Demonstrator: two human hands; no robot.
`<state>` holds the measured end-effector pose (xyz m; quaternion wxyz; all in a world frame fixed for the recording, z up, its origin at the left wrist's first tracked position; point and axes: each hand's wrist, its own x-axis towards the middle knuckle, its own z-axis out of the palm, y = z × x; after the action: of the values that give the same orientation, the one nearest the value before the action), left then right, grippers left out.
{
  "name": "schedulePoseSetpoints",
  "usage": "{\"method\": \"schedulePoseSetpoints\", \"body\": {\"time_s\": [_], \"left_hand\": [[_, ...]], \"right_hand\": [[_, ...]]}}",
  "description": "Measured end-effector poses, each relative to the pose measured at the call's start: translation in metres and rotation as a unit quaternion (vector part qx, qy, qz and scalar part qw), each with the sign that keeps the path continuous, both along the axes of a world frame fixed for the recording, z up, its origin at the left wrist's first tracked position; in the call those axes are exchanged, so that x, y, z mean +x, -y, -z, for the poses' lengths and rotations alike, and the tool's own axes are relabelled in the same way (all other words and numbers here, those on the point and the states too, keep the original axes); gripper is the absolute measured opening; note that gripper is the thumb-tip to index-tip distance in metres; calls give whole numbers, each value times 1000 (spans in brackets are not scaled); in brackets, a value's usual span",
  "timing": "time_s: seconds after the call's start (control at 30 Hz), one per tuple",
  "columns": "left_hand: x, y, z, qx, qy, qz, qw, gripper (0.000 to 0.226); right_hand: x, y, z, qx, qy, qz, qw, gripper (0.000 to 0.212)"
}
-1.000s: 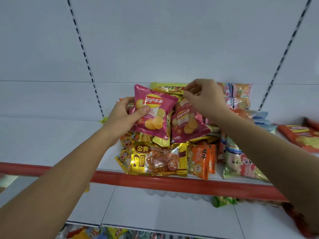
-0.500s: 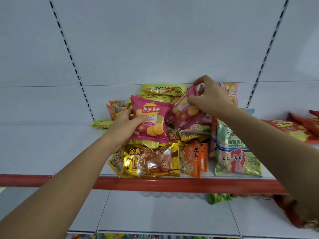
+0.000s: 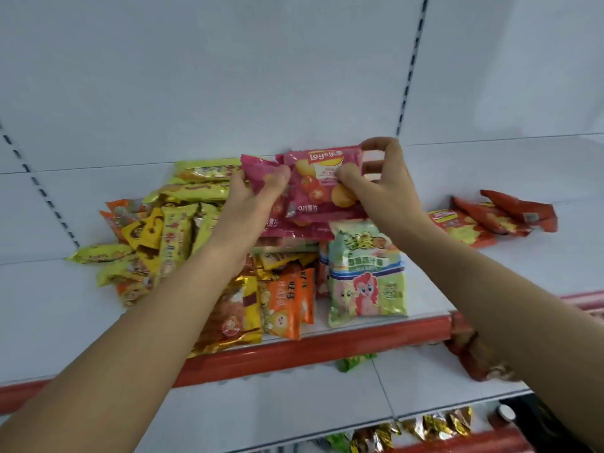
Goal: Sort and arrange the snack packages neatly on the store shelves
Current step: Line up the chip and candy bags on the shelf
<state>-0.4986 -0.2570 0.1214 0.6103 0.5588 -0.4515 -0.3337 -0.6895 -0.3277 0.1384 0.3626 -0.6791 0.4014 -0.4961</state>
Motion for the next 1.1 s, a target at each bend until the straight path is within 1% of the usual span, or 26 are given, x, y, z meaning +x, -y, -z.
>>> {"method": "schedulePoseSetpoints", "body": {"time_s": [0.03, 0.13, 0.17, 0.23, 0.3, 0.33, 0.4, 0.43, 0.47, 0.5, 0.53, 0.57, 0.63, 0.67, 0.73, 0.83, 0.87, 0.9, 0.97, 1.1], "left_hand": [[-17, 8, -1, -10, 3, 6, 1000, 78], [-75, 37, -4, -36, 17, 10, 999, 65], [-96, 48, -5, -43, 18, 20, 999, 64], [-139, 72, -1, -48, 23, 42, 998, 70], [-185, 95, 8, -30, 40, 56, 997, 87], [-208, 102, 16, -12, 56, 62, 996, 93], [-254, 119, 39, 18, 100, 72, 992, 95], [-285, 130, 55, 36, 120, 74, 989, 93], [-296, 133, 69, 48, 127, 76, 988, 90], [-294, 133, 81, 52, 135, 75, 987, 88], [-293, 134, 92, 57, 167, 69, 982, 85], [-299, 137, 104, 68, 219, 60, 971, 82], [-314, 145, 124, 97, 326, 22, 940, 74], [-318, 145, 129, 110, 355, -1, 928, 71], [-323, 144, 134, 123, 383, -32, 915, 68], [-322, 147, 136, 142, 444, -46, 884, 68], [-322, 148, 136, 155, 460, -40, 873, 68], [-322, 149, 135, 167, 470, -31, 866, 68], [-321, 148, 133, 176, 484, -17, 857, 69], [-309, 144, 109, 149, 533, -21, 833, 74]], "right_hand": [[-16, 6, -1, 2, 10, 13, 1000, 43], [-71, 21, -4, 20, 26, 31, 999, 46], [-90, 28, -2, 21, 24, 38, 999, 48], [-132, 40, 5, 22, -1, 65, 998, 54], [-178, 56, 18, 38, -22, 90, 995, 58], [-200, 64, 27, 48, -36, 106, 993, 60], [-251, 84, 49, 63, -70, 135, 986, 59], [-282, 96, 63, 73, -87, 142, 983, 57], [-294, 100, 75, 74, -113, 142, 981, 56], [-295, 100, 85, 68, -145, 143, 977, 56], [-296, 100, 93, 59, -170, 147, 973, 57], [-303, 105, 102, 53, -191, 154, 968, 60], [-322, 119, 123, 58, -241, 172, 953, 67], [-328, 124, 132, 75, -265, 175, 945, 71], [-338, 129, 141, 97, -298, 181, 932, 75], [-345, 133, 143, 53, -356, 235, 903, 73], [-345, 133, 143, 41, -362, 251, 897, 72], [-344, 132, 142, 34, -352, 258, 899, 69], [-341, 129, 141, 8, -316, 257, 913, 61], [-328, 128, 123, -61, -291, 229, 927, 43]]}}
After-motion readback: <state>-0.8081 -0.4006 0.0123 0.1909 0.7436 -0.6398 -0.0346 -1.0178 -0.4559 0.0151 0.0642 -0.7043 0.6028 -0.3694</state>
